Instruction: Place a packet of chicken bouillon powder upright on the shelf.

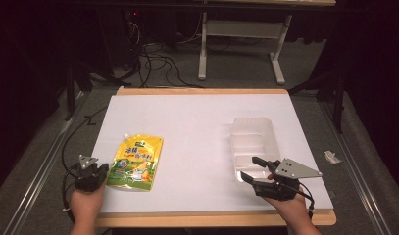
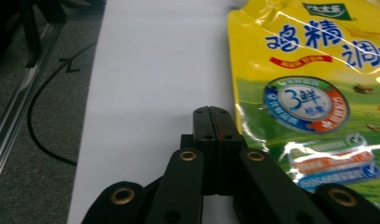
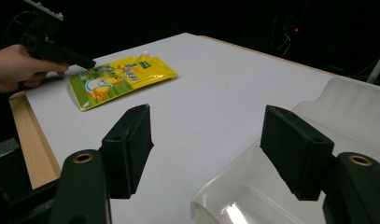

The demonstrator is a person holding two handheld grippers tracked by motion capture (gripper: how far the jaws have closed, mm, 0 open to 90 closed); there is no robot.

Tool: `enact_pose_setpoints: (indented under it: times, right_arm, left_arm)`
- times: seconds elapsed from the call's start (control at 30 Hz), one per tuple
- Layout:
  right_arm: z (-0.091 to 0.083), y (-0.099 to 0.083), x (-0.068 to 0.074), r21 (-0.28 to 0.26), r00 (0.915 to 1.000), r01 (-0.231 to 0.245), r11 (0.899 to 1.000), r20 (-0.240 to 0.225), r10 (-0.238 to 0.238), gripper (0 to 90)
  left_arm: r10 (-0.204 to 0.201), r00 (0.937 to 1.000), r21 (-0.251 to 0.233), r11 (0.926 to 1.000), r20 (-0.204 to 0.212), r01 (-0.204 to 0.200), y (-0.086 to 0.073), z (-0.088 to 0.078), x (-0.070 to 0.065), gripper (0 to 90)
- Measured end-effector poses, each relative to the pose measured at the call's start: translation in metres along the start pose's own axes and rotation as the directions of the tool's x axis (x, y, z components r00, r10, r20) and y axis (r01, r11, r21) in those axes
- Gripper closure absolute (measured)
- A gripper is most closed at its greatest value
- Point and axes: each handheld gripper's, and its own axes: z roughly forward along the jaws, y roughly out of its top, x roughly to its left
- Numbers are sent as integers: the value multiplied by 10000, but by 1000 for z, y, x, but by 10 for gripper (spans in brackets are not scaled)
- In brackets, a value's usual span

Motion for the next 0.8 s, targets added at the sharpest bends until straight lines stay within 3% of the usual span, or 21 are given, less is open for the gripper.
enact_pose_setpoints:
  times: [0.07,0.13,0.17,0.23,0.33,0.4,0.43,0.47,0.53,0.6,0.63,0.67,0.77,0.8]
  right_arm:
    - [1,-1,1,45,10000,6,10000,-17,-6,343]
    - [2,-1,2,78,10000,41,10000,-22,-40,345]
    - [2,-1,2,94,10000,68,9999,-53,-67,346]
    - [3,-2,2,147,10000,73,9999,-36,-72,347]
    - [4,-2,4,196,10000,87,9998,-40,-86,348]
    - [4,-2,5,207,9999,121,9997,-61,-120,348]
    - [4,-2,5,199,9999,103,9997,-86,-102,348]
    - [4,-2,5,195,9999,109,9998,-100,-107,348]
    - [4,-2,5,232,9999,138,9996,-105,-136,345]
    - [3,-3,5,198,9999,101,9998,-68,-99,344]
    - [3,-3,5,198,9999,101,9998,-68,-99,344]
    - [3,-3,4,179,9998,183,9997,-61,-182,344]
    - [2,-3,2,184,10000,68,9998,6,-68,344]
    - [1,-3,1,182,10000,85,9998,24,-86,344]
  left_arm:
    - [251,9996,88,9996,162,-252,0,-1,-7,900]
    - [147,9973,48,9999,725,-151,-3,-3,-14,900]
    - [786,9935,227,9965,818,-808,-2,-5,-13,900]
    - [1046,9865,289,9936,1262,-1091,-3,-7,-20,900]
    - [1764,9625,388,9814,2061,-1882,-2,-8,-41,900]
    - [2361,9401,371,9669,2460,-2526,0,-7,-61,900]
    - [2520,9342,344,9625,2527,-2690,1,-7,-68,900]
    - [2809,9234,291,9540,2615,-2984,1,-7,-78,900]
    - [3114,9099,174,9444,2740,-3284,3,-7,-91,900]
    - [3164,9039,94,9429,2877,-3330,4,-6,-96,900]
    - [3078,9043,60,9460,2959,-3240,5,-6,-96,900]
    - [2860,9101,-25,9542,2999,-2990,7,-6,-94,900]
    - [1952,9366,-272,9803,2911,-1959,10,-7,-81,900]
    - [1368,9523,-419,9906,2728,-1303,11,-7,-71,900]
